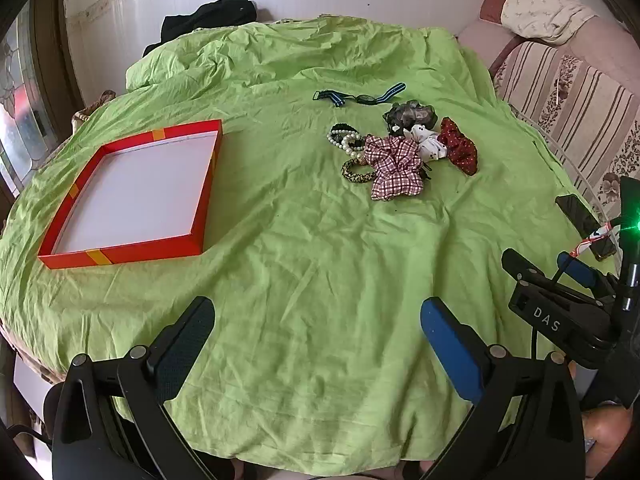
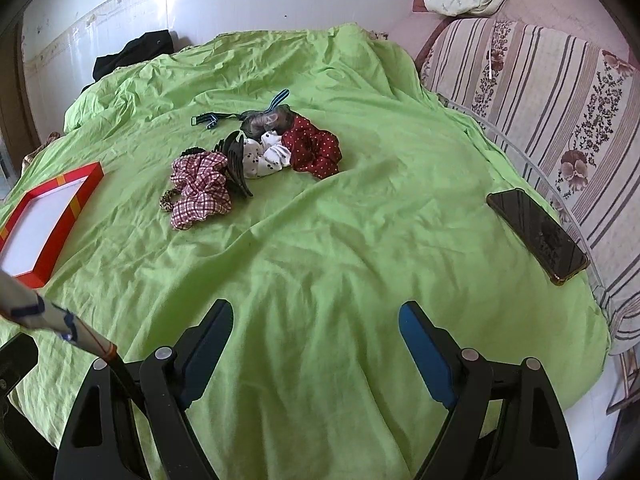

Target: Organize jewelry

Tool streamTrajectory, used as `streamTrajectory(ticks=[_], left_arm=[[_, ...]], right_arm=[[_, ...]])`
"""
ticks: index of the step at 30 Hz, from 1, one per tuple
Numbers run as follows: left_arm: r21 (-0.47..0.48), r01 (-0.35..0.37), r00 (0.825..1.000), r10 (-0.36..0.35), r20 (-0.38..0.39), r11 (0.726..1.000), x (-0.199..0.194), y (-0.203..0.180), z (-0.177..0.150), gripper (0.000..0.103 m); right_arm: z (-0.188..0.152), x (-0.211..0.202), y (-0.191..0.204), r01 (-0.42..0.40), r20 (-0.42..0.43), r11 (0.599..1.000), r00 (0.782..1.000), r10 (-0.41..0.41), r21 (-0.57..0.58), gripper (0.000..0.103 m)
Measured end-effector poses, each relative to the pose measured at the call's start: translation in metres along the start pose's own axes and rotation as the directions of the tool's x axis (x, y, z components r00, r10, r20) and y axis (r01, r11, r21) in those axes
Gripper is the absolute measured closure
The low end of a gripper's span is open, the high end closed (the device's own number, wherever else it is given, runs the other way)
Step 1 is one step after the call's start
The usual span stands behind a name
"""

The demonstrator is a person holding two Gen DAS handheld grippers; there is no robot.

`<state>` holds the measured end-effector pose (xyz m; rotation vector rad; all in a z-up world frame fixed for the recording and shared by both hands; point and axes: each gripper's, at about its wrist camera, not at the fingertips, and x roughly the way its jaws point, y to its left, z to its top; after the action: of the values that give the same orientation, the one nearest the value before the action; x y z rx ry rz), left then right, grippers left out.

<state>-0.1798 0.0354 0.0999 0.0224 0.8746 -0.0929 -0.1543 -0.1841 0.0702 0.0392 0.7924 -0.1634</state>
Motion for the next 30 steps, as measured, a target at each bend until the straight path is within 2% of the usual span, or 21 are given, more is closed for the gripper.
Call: streamTrajectory(ticks=[30], left_arm=[[0.011, 0.030, 0.998, -0.030, -0.053, 0.999, 0.020, -0.002, 0.004, 0.004]], right_arm=[[0.001, 0.014, 0.000, -0.009, -0.023, 1.000, 1.000, 0.009, -0.016, 0.017]])
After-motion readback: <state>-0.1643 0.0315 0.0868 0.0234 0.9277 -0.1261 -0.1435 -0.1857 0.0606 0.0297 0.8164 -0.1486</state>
